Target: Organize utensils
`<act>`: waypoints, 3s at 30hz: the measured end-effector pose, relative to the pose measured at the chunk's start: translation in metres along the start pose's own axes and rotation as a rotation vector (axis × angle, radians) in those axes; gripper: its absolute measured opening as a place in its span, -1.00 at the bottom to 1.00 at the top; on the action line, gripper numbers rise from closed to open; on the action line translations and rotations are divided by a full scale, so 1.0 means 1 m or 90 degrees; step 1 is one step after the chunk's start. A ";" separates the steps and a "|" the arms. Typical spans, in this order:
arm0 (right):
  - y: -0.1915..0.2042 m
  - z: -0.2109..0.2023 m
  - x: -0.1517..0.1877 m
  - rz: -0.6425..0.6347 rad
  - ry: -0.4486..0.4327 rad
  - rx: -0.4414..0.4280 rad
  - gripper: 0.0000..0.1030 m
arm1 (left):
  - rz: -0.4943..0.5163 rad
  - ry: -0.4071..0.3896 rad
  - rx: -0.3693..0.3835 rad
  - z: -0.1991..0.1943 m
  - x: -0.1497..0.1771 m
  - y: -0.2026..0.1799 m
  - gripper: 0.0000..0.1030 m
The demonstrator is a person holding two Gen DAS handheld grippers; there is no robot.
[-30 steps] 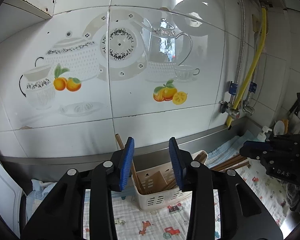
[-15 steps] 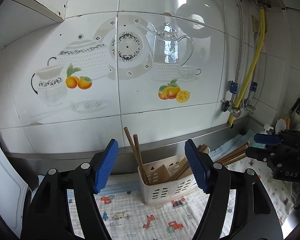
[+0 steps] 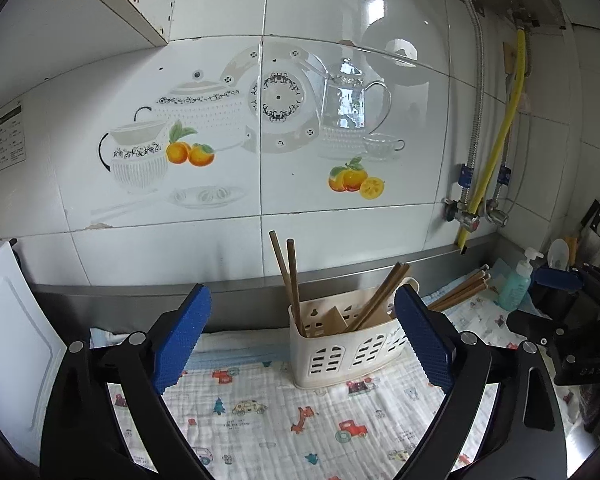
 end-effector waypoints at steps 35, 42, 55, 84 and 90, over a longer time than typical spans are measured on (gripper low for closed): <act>0.014 -0.045 0.115 0.097 -0.002 0.004 0.84 | -0.026 0.027 -0.006 -0.087 0.117 -0.008 0.87; 0.015 -0.058 0.125 0.107 -0.012 0.009 0.84 | -0.027 0.028 -0.023 -0.101 0.126 -0.006 0.87; 0.023 -0.073 0.144 0.092 -0.016 0.023 0.85 | -0.048 0.045 -0.019 -0.112 0.149 -0.008 0.87; 0.036 -0.075 0.147 0.080 -0.019 0.003 0.85 | -0.056 0.046 -0.006 -0.118 0.158 -0.012 0.87; 0.038 -0.073 0.147 0.077 -0.017 -0.001 0.85 | -0.070 0.052 0.009 -0.115 0.160 -0.011 0.87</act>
Point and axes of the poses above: each gripper's, at about its wrist camera, not at the fingertips, and z roughly the way its jaws point, y to its left, x to its underside, the point moved 10 cm from there along z, roughly the way its jaws point, and after that the axes turned 8 degrees about z, right-handed, at the moved point
